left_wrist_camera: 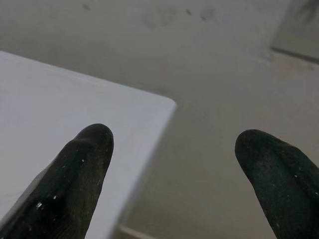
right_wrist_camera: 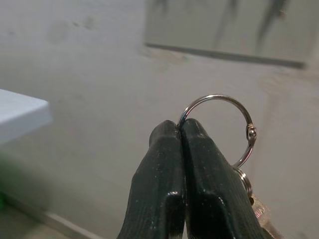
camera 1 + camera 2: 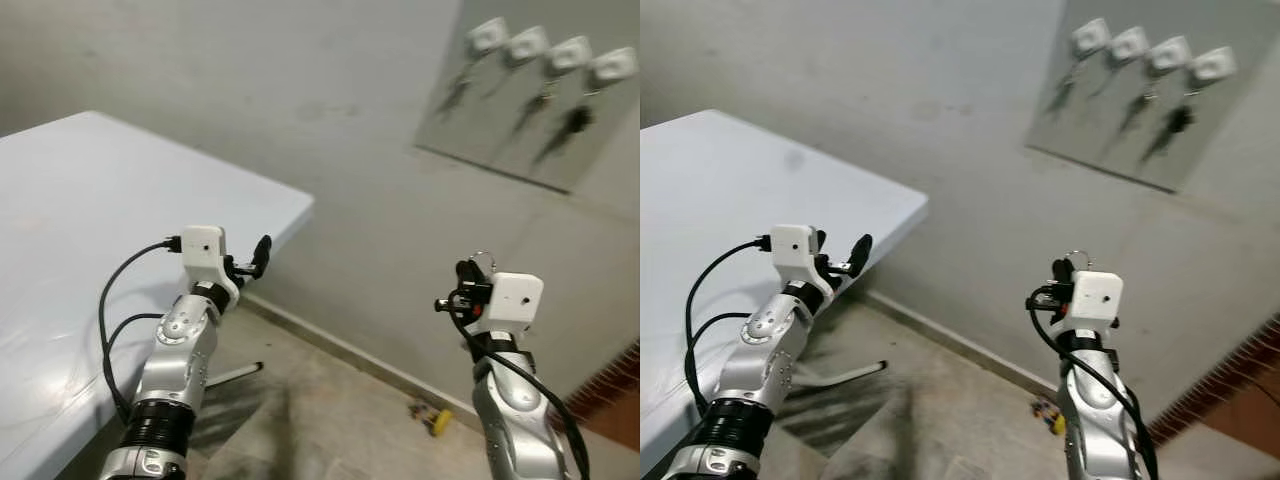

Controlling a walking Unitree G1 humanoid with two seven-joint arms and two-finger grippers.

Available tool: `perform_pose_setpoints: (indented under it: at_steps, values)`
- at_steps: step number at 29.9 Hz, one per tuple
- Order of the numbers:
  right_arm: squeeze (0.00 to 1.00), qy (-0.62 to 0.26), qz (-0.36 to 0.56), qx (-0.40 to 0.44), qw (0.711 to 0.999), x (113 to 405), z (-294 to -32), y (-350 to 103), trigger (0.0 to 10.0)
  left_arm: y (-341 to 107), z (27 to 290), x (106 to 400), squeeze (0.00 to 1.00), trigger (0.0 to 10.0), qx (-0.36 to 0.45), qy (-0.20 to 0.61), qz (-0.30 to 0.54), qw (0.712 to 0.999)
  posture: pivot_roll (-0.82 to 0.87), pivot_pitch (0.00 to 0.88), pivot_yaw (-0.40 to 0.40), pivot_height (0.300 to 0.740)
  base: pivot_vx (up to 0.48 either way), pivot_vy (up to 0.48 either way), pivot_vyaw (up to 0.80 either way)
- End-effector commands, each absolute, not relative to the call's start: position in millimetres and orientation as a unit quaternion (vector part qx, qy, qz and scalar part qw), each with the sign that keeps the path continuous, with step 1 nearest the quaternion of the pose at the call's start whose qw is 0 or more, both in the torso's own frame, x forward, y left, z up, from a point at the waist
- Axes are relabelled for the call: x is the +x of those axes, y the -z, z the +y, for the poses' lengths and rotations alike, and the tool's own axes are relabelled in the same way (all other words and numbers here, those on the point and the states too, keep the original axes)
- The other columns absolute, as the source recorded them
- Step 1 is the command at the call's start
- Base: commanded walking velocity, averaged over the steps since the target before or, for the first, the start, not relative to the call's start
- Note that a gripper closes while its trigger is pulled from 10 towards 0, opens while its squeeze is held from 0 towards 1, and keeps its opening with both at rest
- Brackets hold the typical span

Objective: Hang keys on a hook

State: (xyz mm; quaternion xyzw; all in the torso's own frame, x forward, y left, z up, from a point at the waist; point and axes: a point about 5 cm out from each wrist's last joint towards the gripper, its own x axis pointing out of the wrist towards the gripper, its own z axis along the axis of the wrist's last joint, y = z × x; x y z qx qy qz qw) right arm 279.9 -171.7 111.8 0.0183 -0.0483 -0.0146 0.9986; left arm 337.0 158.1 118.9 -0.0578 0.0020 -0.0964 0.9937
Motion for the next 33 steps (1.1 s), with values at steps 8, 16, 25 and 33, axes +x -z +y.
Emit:
perform_pose_setpoints:
  at_steps: [8,16,25,33]
  values:
    - [0.00,0.015,-0.068,0.020,0.997,280.0,-172.3,-120.3,10.0,-122.2,154.6,337.4,0.00,10.0,-0.058,0.108,-0.001,0.993,-0.01,0.000,-0.050,0.711,0.000,0.000,-0.26]
    - [0.00,0.011,-0.067,0.021,0.997,277.9,-171.5,-120.3,10.0,-122.7,154.3,337.2,0.00,10.0,-0.066,0.107,-0.001,0.992,-0.01,0.000,-0.048,0.711,0.097,0.000,0.00]
    - [0.00,0.013,-0.065,0.017,0.998,276.0,-172.7,-119.8,10.0,-122.5,154.1,337.7,0.00,10.0,-0.068,0.107,0.001,0.992,-0.02,0.000,-0.048,0.711,0.281,0.000,0.00]
    - [0.00,0.014,-0.063,0.018,0.998,274.0,-173.4,-119.3,10.0,-122.3,153.4,337.2,0.00,10.0,-0.068,0.108,0.002,0.992,-0.02,0.000,-0.048,0.711,0.293,0.000,0.00]
